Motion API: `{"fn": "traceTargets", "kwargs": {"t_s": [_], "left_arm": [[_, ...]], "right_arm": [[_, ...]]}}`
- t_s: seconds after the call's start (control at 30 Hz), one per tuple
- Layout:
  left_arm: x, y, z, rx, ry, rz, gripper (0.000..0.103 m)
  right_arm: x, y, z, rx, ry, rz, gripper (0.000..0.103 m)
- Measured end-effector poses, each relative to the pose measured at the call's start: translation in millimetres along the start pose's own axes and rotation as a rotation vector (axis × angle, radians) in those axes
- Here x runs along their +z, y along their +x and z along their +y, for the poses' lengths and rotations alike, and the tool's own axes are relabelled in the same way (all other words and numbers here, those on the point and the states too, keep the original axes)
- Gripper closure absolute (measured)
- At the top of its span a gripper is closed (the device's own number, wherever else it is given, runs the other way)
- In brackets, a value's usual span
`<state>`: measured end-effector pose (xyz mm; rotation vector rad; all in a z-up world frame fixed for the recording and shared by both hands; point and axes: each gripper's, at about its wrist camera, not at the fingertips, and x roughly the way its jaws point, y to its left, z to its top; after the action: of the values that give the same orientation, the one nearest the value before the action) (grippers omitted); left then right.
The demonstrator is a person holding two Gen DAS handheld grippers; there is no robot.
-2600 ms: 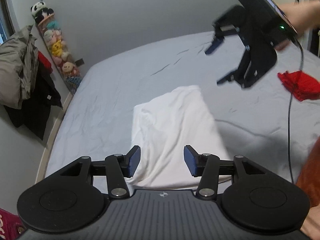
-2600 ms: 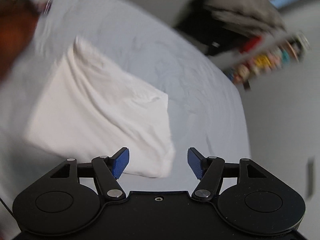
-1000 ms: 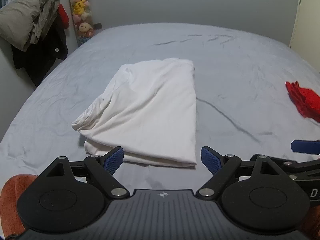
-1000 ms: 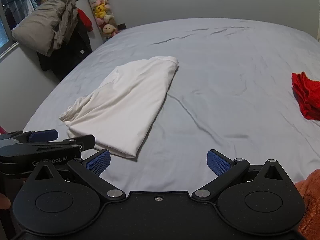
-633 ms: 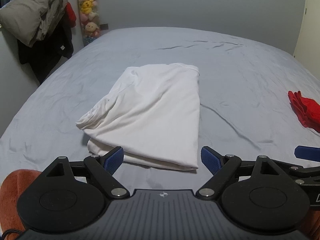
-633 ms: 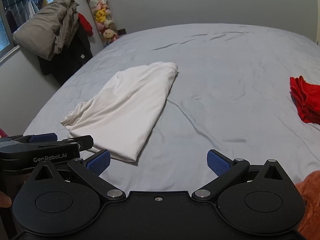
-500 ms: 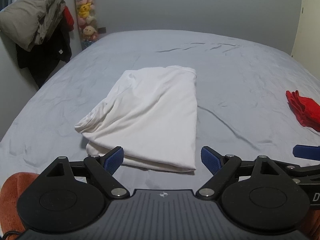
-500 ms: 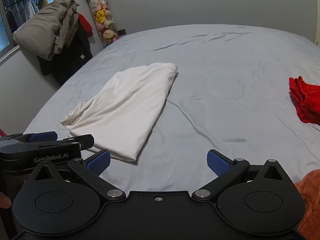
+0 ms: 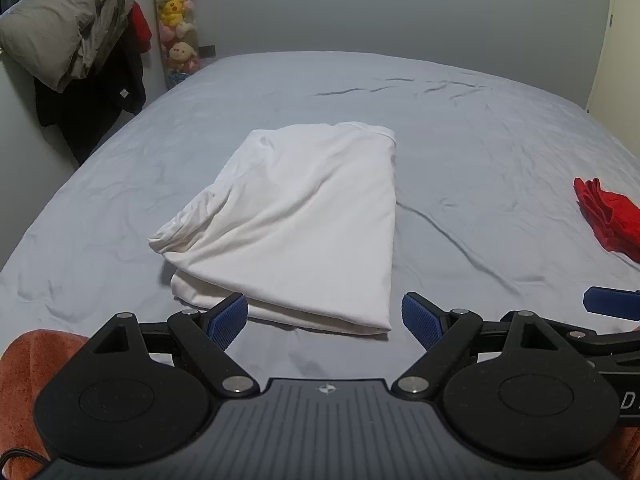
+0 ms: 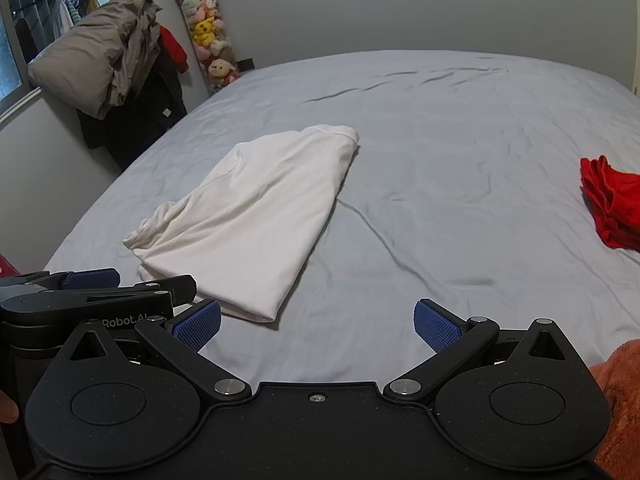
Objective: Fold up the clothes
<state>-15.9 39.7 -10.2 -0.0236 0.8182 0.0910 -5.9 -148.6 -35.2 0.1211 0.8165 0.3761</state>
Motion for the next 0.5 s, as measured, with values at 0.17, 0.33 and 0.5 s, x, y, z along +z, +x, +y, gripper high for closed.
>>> {"fn": "traceTargets", "kwargs": {"t_s": [0.17, 0.33, 0.5], "left_arm": [[-0.3, 1.7, 1.1, -0.002, -0.007, 0.006, 0.019], [-0.9, 0.0, 1.2, 0.003, -0.004, 0.006, 0.019], [-1.4, -0.5, 0.2, 0.006, 0.002, 0.005, 0.019]], "right_arm": [[-0.9, -2.5, -0.2, -0.003, -0.006, -0.002, 0.000], [-1.5, -2.2, 1.1, -0.005, -0.009, -0.003, 0.000], [-2.0, -1.0, 1.3, -0.006, -0.005, -0.001, 0.000]]}}
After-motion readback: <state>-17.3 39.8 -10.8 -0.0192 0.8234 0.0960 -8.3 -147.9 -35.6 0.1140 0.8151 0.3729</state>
